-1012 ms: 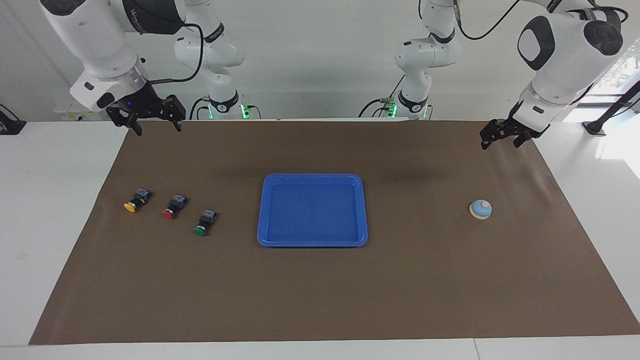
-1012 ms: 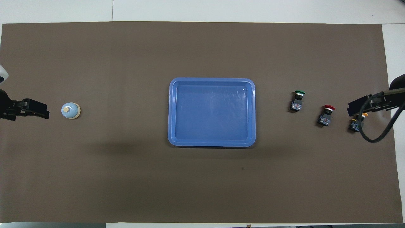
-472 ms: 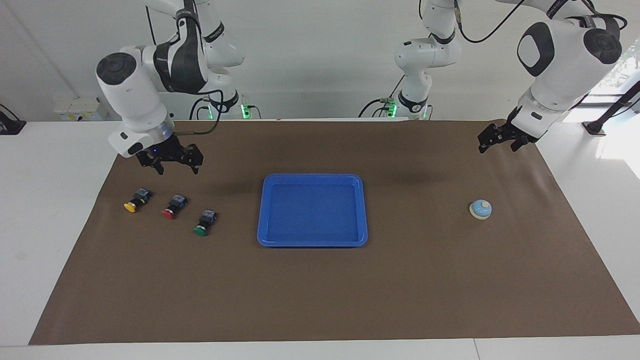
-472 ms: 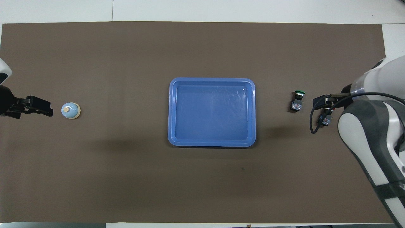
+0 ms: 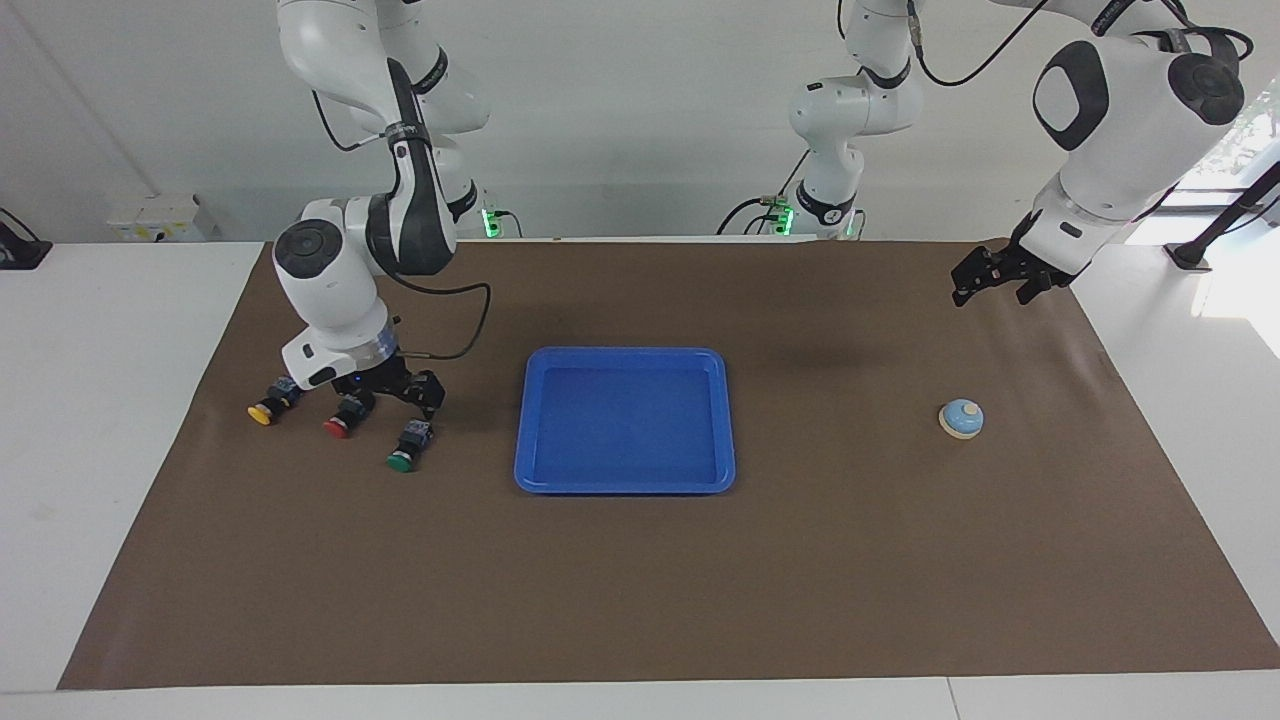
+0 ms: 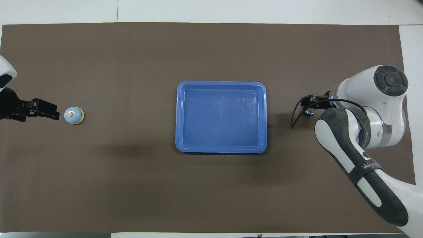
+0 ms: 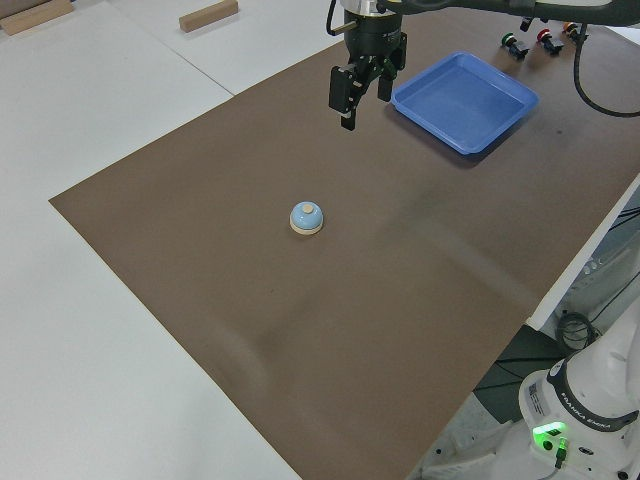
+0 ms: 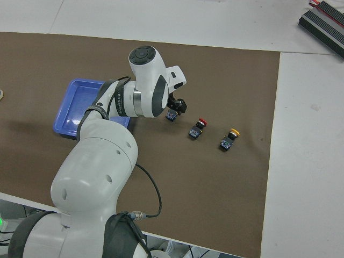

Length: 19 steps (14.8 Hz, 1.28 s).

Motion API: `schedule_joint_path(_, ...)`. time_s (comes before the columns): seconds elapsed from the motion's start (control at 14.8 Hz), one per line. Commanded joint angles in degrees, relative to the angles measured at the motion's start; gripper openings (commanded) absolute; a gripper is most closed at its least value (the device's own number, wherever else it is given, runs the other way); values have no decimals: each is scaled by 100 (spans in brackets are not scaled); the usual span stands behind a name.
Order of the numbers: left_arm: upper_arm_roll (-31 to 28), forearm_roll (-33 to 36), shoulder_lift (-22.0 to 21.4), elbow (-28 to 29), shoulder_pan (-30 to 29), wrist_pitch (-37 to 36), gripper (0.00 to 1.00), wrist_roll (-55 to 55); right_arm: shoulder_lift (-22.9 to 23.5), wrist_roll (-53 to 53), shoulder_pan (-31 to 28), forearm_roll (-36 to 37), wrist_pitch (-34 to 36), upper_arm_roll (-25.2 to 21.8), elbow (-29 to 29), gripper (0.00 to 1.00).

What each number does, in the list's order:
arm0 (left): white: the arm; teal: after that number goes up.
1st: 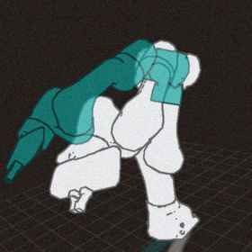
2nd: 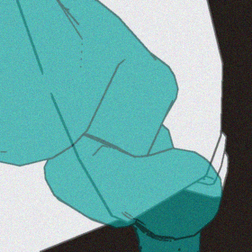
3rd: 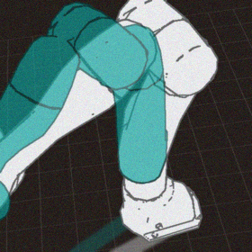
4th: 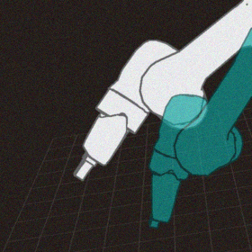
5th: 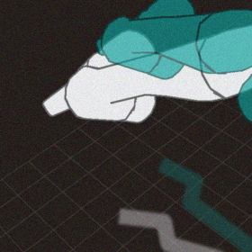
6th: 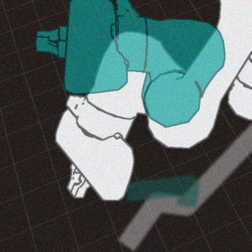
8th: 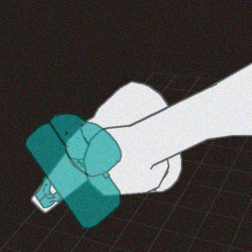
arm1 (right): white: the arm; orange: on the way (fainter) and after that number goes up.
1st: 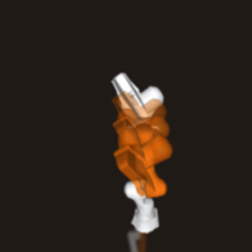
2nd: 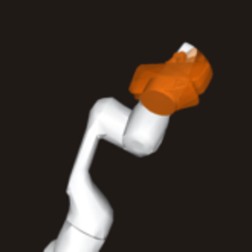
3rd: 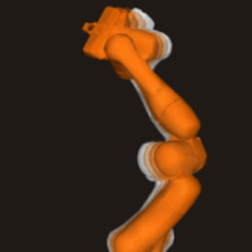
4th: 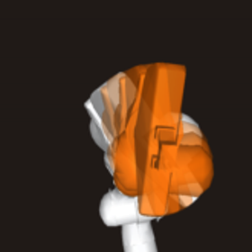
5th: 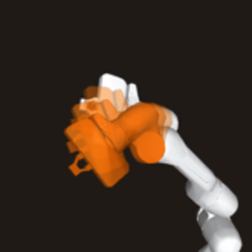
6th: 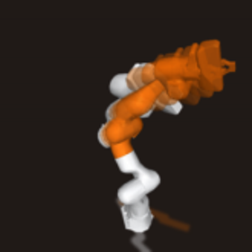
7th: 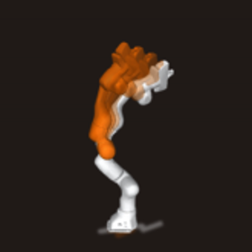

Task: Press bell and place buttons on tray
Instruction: 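Reach the right gripper to the green-topped button and grasp it, then carry the green button with the right gripper into the blue tray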

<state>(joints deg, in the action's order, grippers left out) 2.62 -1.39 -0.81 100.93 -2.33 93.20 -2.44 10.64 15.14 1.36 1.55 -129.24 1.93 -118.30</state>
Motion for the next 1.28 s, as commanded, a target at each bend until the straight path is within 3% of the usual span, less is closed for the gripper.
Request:
schedule_joint_path(0.0, -104, -72, 64, -127, 127, -188, 100, 7, 218, 104, -22, 29, -329, 10, -53, 100)
schedule_joint_path(0.34, -87, -64, 72, -398, 215, -223, 100, 16, 579, 77, -75, 38, -770, 10, -44, 99)
schedule_joint_path(0.4, -95, -55, 64, -408, 267, -284, 100, 25, 605, 86, -75, 38, -787, 10, -44, 91)
schedule_joint_path(0.47, -95, 15, 64, -425, 311, -293, 100, 42, 632, 95, -75, 38, -831, 10, -53, 78)
schedule_joint_path(0.54, -87, 50, 64, -469, 320, -293, 100, 42, 623, 103, -75, 38, -831, 10, -62, 57)
schedule_joint_path(0.61, -78, 51, 55, -539, 312, -311, 100, 42, 623, 104, -75, 38, -814, 10, -71, 33)
schedule_joint_path(0.67, -78, 51, 55, -557, 320, -328, 100, 42, 614, 104, -66, 38, -770, 10, -71, 1)
schedule_joint_path(1.01, -52, 51, -15, -469, 312, -311, 100, 25, 606, 95, -13, 38, -411, 10, 139, 0)
schedule_joint_path(1.21, -51, 51, -33, -425, 312, -258, 100, 25, 667, 103, 258, -32, 536, 18, 989, 0)
